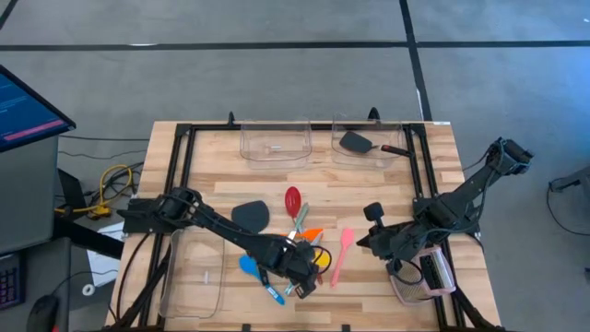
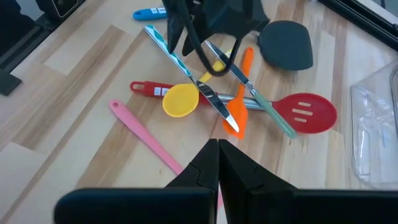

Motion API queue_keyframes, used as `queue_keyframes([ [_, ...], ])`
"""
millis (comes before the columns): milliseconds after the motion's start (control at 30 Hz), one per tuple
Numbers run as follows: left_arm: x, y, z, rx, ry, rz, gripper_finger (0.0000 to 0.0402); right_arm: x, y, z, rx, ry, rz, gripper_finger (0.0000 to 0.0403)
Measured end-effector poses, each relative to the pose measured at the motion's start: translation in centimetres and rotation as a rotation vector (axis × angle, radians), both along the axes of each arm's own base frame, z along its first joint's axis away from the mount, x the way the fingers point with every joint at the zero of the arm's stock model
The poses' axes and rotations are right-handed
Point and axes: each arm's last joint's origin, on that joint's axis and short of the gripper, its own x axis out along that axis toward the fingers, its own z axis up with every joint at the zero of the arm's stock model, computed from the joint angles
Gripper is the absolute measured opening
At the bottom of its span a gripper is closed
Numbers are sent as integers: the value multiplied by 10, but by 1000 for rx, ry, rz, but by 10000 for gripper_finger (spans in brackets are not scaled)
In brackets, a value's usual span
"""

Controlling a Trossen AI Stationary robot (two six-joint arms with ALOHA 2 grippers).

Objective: Pick & Place Kitchen Items
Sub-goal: Put the blue patterned table knife into the top left transparent bin

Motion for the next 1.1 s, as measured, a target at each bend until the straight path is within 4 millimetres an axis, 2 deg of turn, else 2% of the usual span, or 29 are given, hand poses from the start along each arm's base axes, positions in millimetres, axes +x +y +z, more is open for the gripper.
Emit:
queue_keyframes([
  [200, 1, 4, 3, 5, -10, 12, 149, 0, 0, 0, 0, 0, 0, 0],
  [333, 2, 12, -3, 14, 7, 29, 168, 0, 0, 0, 0, 0, 0, 0],
  [567, 1, 20, -15, 21, 13, 46, 172, 0, 0, 0, 0, 0, 0, 0],
  [1100, 5, 18, -26, -6, -33, 19, 172, -1, -1, -2, -3, 9, -6, 0],
])
